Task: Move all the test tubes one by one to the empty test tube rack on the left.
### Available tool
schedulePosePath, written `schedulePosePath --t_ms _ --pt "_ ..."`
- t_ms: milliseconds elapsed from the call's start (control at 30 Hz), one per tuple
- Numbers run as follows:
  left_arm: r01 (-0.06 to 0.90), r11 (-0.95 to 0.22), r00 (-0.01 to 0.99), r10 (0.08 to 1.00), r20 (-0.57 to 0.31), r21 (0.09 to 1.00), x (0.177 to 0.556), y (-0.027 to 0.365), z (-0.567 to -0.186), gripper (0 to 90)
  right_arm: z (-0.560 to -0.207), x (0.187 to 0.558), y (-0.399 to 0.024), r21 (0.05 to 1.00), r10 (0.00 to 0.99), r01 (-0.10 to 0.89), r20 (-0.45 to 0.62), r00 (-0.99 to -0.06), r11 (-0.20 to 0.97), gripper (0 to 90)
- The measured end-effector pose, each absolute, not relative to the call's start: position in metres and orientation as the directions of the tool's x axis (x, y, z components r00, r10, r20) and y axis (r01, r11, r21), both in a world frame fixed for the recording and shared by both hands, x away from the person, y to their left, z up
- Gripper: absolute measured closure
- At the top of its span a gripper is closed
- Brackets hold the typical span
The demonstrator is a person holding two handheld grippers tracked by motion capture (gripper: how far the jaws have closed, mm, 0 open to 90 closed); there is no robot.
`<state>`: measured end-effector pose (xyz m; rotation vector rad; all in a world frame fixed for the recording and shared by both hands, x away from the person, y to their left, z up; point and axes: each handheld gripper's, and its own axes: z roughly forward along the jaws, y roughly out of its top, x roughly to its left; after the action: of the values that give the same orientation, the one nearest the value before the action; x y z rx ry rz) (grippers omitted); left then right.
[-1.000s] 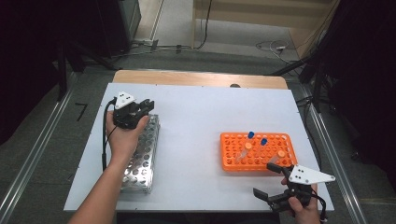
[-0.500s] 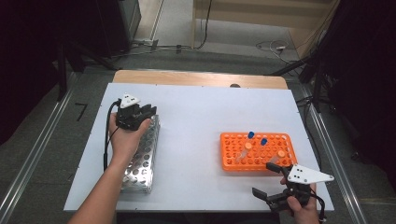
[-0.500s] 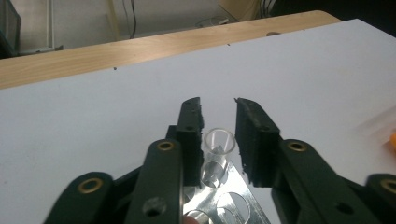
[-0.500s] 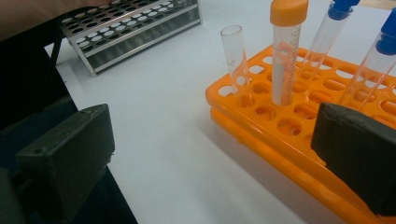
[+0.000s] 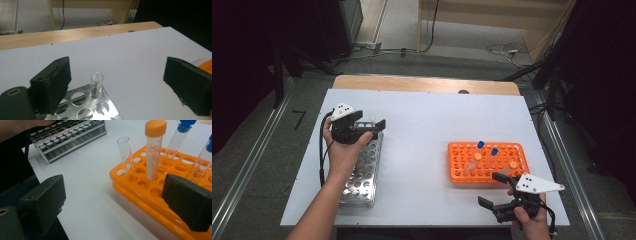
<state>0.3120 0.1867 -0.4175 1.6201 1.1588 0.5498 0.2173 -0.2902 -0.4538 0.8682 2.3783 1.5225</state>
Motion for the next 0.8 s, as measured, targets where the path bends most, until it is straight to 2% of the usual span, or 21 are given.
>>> schedulePosePath --t_ms 133,700,800 --pt "0.396 -0.017 0.471 0.862 -0.187 0.918 0.299 0.182 -0.413 0.0 -0.453 0.220 -0.287 0.876 0.570 0.382 0.160 -0.806 0.294 7.6" --pt "0.361 -0.043 0.571 0.800 -0.185 0.932 0.241 0.153 -0.408 0.0 -0.450 0.237 -0.271 0.851 0.606 0.415 0.151 -0.781 0.322 20.0" --pt "0.360 -0.040 0.582 0.790 -0.191 0.932 0.234 0.148 -0.409 0.0 -0.450 0.239 -0.265 0.845 0.601 0.414 0.144 -0.786 0.339 24.5"
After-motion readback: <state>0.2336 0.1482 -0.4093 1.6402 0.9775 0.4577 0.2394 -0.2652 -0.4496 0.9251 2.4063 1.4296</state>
